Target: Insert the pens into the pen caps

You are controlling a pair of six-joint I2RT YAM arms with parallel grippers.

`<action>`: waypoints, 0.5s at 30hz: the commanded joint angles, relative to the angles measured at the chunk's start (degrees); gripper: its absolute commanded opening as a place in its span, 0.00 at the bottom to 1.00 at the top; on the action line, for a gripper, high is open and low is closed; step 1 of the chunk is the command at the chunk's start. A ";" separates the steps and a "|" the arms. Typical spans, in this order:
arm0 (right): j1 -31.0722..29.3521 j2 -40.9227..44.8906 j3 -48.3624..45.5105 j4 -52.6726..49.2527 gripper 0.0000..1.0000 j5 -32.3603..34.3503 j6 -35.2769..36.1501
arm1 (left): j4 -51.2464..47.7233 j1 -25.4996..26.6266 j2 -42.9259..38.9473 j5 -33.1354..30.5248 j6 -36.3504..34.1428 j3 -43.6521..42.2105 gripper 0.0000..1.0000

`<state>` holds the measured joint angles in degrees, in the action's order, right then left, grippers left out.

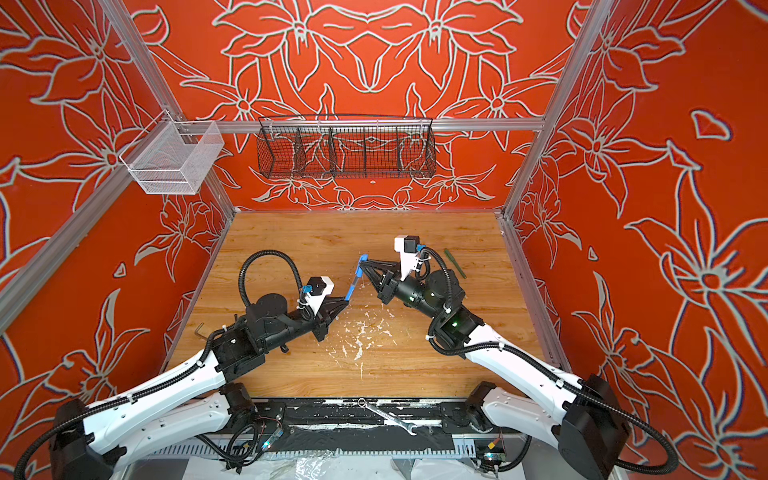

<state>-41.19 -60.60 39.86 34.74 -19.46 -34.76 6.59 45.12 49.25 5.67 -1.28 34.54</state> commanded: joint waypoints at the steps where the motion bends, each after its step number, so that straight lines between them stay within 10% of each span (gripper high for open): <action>1: -0.65 -0.48 -0.90 2.91 0.05 0.51 -1.42 | 2.81 0.38 -0.55 0.87 -0.02 1.59 0.00; 15: -1.25 -1.53 -1.05 1.85 0.05 -0.30 -3.30 | 3.03 0.32 -0.12 0.07 -1.18 3.45 0.00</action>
<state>-41.67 -61.82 38.83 38.30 -19.05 -36.93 6.42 45.12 49.28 5.87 -1.45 34.79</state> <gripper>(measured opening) 0.145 0.096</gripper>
